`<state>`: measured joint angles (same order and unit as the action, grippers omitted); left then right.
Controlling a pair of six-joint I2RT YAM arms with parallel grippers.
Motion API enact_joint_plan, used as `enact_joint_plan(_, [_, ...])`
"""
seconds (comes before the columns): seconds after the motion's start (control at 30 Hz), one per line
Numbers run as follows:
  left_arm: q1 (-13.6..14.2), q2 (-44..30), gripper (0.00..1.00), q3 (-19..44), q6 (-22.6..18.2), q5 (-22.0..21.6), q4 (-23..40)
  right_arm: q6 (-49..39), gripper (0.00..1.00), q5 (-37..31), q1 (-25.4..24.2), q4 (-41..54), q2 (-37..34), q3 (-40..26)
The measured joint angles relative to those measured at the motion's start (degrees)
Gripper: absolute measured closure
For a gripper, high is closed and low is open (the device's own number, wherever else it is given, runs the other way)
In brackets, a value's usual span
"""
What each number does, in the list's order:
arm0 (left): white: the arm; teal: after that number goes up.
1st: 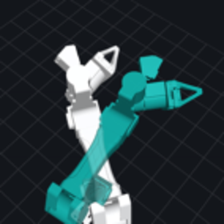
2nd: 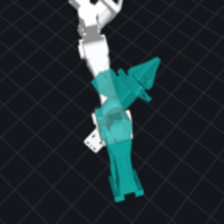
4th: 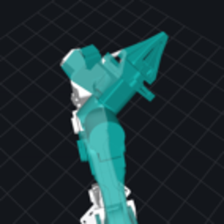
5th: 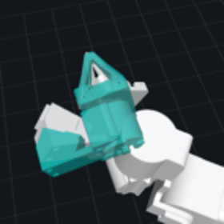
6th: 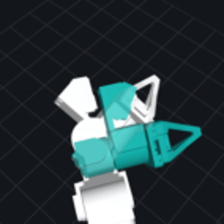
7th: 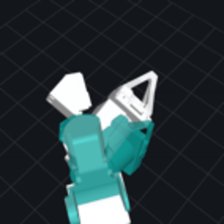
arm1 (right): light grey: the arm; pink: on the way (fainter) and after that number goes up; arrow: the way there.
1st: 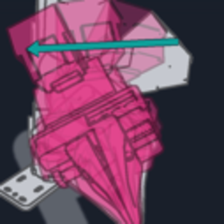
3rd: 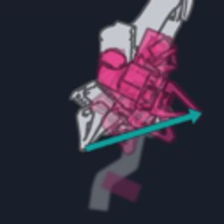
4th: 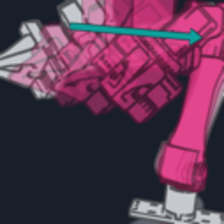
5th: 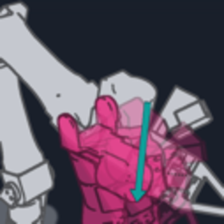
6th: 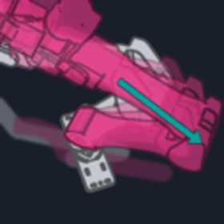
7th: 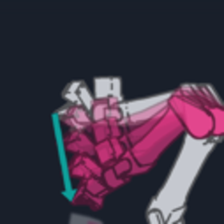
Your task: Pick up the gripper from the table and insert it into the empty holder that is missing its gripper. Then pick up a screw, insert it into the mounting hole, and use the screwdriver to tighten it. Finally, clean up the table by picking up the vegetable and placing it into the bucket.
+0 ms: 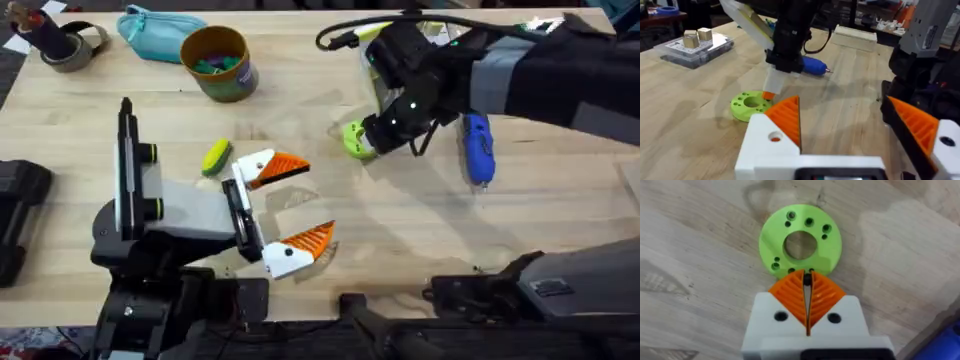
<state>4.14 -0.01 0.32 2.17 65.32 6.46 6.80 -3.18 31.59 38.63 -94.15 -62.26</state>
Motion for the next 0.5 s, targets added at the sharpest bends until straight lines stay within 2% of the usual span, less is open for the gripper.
enact_joint_plan(0.5, [0.0, 0.0, 0.014, 0.0, 0.0, 0.0, 0.0, 0.0, 0.994, 0.0, 0.0, 7.2, 0.0, -7.5])
